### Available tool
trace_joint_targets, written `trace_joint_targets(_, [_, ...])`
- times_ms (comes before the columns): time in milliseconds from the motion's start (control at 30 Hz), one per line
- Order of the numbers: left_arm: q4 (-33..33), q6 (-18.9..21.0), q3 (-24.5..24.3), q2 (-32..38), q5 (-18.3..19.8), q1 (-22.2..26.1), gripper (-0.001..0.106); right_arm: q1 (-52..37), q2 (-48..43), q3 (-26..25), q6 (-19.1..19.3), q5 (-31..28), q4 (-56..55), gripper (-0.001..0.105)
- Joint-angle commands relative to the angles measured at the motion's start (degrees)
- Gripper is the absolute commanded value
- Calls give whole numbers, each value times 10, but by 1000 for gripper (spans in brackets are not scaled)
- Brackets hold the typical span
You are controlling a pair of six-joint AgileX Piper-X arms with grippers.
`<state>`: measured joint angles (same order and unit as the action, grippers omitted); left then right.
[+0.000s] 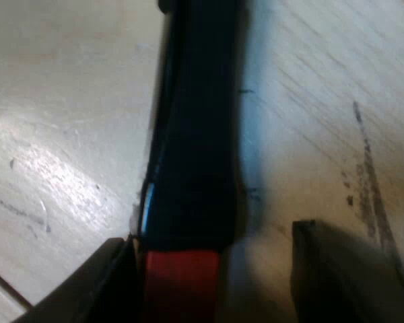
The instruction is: Grind coffee beans and then tamp
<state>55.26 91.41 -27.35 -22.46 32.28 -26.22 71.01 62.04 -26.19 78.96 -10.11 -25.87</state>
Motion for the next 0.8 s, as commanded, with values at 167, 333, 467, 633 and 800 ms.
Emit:
trace_joint_targets(167, [-4,-4,-3,-1,7,-3,89,-2,0,-29,-28,36,-113,54])
trace_joint_targets(333, [-4,-4,-3,-1,7,-3,89,-1,-2,-71,-28,42,-183,54])
trace_joint_targets(467, [-4,-4,-3,-1,7,-3,89,-1,-6,-101,-28,50,-223,62])
trace_joint_targets(633, [-4,-4,-3,-1,7,-3,89,-1,-28,-144,-28,53,-260,76])
trace_joint_targets(800, [-1,-2,-3,-1,6,-3,89,-1,-77,-185,-28,44,-264,75])
